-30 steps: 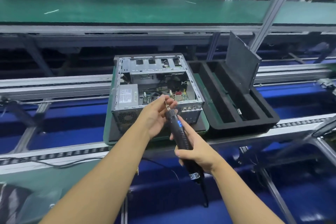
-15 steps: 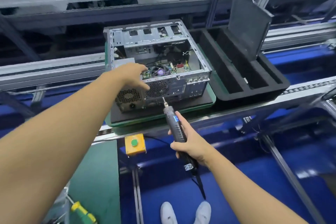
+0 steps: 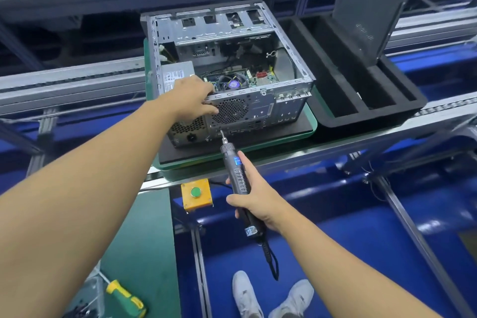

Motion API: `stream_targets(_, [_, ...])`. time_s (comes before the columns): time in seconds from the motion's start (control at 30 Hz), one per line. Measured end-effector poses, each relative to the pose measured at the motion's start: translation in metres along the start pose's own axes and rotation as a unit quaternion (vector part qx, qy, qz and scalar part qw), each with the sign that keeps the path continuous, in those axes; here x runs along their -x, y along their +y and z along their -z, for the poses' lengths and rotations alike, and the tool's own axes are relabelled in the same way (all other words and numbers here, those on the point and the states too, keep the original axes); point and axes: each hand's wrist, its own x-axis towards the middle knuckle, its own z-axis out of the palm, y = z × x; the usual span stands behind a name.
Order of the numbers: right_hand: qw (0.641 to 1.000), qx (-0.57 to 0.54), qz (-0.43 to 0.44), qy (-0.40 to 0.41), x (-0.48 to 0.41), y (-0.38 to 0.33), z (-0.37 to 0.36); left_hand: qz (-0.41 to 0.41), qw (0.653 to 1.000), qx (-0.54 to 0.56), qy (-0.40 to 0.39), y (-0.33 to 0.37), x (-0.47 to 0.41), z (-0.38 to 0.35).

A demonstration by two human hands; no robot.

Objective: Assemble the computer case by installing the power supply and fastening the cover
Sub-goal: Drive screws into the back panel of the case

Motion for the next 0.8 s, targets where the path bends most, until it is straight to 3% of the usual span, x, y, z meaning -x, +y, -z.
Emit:
stream_targets(0.27, [1.000,0.014,-0.003,0.003,-0.006,0.000,-0.006,-0.035,0.999,0.029,0.030,-0.010,-0.003,-0.011])
stream_targets(0.8, [1.000,0.018,-0.015,0.001,-0.014,-0.006,-0.009,-0.025,0.997,0.038,0.066,-0.010,-0.003,-0.017])
